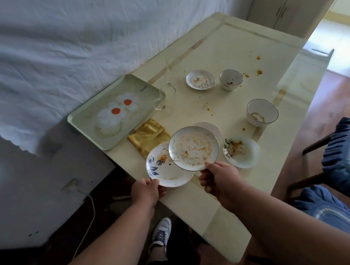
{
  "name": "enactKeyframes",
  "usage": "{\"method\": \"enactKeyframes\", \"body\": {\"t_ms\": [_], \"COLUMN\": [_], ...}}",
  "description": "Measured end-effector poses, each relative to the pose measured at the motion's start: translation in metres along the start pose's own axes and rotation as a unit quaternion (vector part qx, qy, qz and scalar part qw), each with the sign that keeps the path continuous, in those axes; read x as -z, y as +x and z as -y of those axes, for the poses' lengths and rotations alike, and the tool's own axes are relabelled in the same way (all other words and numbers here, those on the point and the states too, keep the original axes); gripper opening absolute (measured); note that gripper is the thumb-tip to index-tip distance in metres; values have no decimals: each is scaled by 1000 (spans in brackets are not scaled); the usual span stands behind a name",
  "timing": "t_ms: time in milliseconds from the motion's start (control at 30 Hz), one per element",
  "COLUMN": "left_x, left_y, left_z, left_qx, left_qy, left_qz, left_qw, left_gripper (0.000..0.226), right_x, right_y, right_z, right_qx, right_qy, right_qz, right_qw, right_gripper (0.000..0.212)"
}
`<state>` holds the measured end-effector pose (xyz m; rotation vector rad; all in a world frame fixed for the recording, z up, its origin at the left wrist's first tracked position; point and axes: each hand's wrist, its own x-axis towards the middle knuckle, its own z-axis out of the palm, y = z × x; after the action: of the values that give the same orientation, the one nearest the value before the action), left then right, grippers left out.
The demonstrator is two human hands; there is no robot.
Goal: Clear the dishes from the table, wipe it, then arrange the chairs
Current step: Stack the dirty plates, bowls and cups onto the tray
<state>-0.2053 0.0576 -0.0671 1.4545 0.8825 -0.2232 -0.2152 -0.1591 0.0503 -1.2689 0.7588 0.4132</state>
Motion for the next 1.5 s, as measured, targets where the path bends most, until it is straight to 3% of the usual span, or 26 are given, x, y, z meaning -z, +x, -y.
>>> {"method": "enactKeyframes", "body": {"t_ms": [567, 733, 1133, 1367, 1500], "left_x": [3, 34, 38, 20, 0], "left_y": [33, 26, 13, -1, -11], "left_z": [-2, -8, -49, -78, -103], "left_qx": [99, 68, -10, -29, -46], "left_qy": [-21, -51, -38, -59, -67], "left_qz": [32, -20, -47, -52, -31], "left_qw": [994, 996, 998, 997, 996], "left_gripper": [23, 27, 25, 21, 22], "right_x": [-24, -30, -36, -35, -39], "right_y": [38, 53, 74, 89, 96], "right_z": [-18, -37, -46, -45, -39], "right_qx": [-39, -58, -100, -79, -66], "right_qy": [-85, -110, -127, -285, -403], "right_qz": [22, 23, 3, -13, -16], "right_qw": [995, 992, 987, 955, 913], "right_gripper": [27, 27, 23, 40, 43]}}
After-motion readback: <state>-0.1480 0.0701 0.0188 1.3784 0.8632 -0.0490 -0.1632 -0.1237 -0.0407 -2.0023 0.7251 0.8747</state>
